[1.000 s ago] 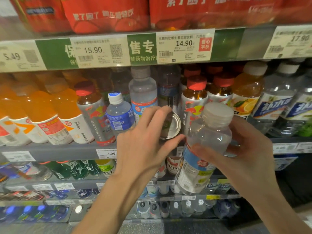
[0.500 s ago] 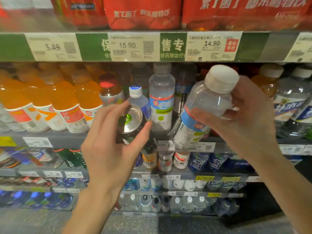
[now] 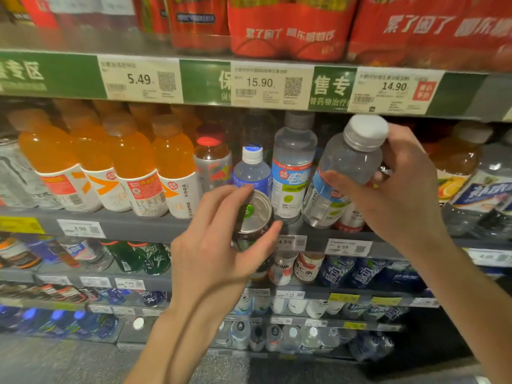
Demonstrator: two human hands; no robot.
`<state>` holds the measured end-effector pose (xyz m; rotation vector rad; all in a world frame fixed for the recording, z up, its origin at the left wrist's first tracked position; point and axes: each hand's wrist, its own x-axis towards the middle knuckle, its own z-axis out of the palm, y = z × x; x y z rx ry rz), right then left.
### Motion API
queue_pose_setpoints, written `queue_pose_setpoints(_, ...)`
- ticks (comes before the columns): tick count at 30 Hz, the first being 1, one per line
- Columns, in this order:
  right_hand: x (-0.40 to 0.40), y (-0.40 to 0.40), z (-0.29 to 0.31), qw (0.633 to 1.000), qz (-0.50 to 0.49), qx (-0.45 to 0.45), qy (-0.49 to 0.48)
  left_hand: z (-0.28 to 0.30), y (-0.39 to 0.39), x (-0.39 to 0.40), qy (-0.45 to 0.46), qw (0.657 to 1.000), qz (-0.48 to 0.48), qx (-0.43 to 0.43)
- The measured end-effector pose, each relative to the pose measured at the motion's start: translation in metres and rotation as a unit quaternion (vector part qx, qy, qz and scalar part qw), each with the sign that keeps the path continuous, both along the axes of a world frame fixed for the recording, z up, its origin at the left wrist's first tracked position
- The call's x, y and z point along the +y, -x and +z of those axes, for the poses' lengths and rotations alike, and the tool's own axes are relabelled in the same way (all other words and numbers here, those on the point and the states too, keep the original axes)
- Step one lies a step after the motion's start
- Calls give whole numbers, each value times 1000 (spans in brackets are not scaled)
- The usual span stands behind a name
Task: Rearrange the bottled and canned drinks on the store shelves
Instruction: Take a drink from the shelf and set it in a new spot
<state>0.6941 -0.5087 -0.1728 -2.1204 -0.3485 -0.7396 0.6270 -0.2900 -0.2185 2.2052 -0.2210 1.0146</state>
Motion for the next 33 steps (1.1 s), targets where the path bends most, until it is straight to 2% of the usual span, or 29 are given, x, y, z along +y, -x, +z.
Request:
queue_pose_setpoints(11,3,-25,-8,996,6,83,-32,-4,-11,-1,10,999,-34,-6)
queue_pose_setpoints(15,2,-27,-2,995,20,80,-55,-6,-18,-1,8,999,-39,-8)
queue_pose_setpoints(20,3,-31,5,995,-24,91,18,-5,-25,-7,6,999,-46,-8)
queue_pose_setpoints(25,8,-36,8,981,-105,14,160,-3,-29,-13,7,999,-53,-8)
queue_pose_setpoints(33,7,-55,7,955,-148,61,248,4,-31,-20,-4,998,-58,-2)
